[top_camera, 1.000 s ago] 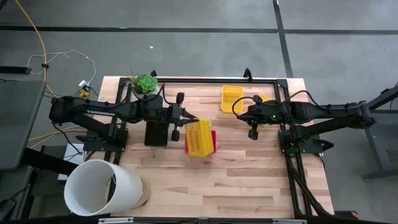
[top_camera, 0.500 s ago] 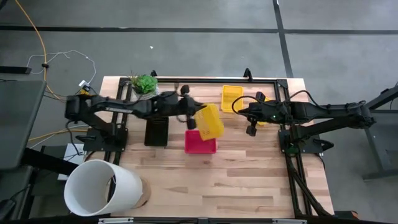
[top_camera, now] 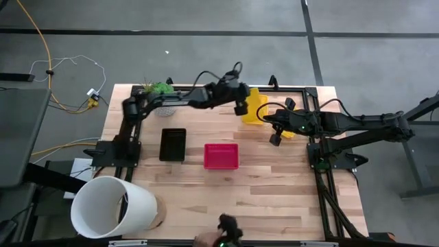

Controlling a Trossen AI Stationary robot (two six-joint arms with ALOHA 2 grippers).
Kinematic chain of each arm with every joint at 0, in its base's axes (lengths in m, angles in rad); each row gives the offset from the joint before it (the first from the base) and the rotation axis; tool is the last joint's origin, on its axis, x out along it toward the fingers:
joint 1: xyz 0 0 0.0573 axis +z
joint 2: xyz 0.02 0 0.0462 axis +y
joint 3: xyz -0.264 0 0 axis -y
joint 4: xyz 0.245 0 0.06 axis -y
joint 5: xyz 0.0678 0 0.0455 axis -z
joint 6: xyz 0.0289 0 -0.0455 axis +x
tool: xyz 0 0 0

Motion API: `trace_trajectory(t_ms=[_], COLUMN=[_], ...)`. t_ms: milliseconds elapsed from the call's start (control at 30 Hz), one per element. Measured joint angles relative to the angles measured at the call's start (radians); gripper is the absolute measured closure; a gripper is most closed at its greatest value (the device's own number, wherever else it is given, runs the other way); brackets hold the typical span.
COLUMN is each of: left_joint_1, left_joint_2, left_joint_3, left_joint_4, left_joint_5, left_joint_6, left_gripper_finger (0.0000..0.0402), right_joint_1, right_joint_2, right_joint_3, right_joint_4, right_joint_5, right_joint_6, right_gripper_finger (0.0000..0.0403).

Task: Stack baskets by color
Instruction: Stack the bottom yellow bin into the top left yellow bin

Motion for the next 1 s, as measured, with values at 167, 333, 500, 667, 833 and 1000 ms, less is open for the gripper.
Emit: trace_trajectory(t_ms=[167, 333, 500, 667, 833, 1000], left_joint_1=[0.037, 0.079, 0.1, 0.104, 0.097, 0.096], left_joint_2=[0.144, 0.262, 0.332, 0.342, 0.335, 0.335], left_joint_3=[0.245, 0.455, 0.57, 0.584, 0.584, 0.584], left_joint_4=[-0.119, -0.298, -0.406, -0.435, -0.512, -0.572], left_joint_5=[0.013, 0.083, 0.163, 0.259, 0.282, 0.296], left_joint_6=[0.11, 0.187, 0.235, 0.244, 0.302, 0.364], left_gripper_finger=[0.0401, 0.0401, 0.0401, 0.0401, 0.0401, 0.0401], right_joint_1=[0.0, 0.0, 0.0, 0.0, 0.0, 0.0], right_joint_2=[0.0, 0.0, 0.0, 0.0, 0.0, 0.0], right_joint_3=[0.0, 0.0, 0.0, 0.0, 0.0, 0.0], right_joint_4=[0.0, -0.001, -0.001, -0.002, -0.003, -0.005], right_joint_5=[0.0, 0.0, -0.001, -0.001, -0.002, -0.002], right_joint_6=[0.0, -0.001, -0.017, -0.026, -0.026, -0.026], right_gripper_finger=[0.0403, 0.0403, 0.0403, 0.0403, 0.0403, 0.0403])
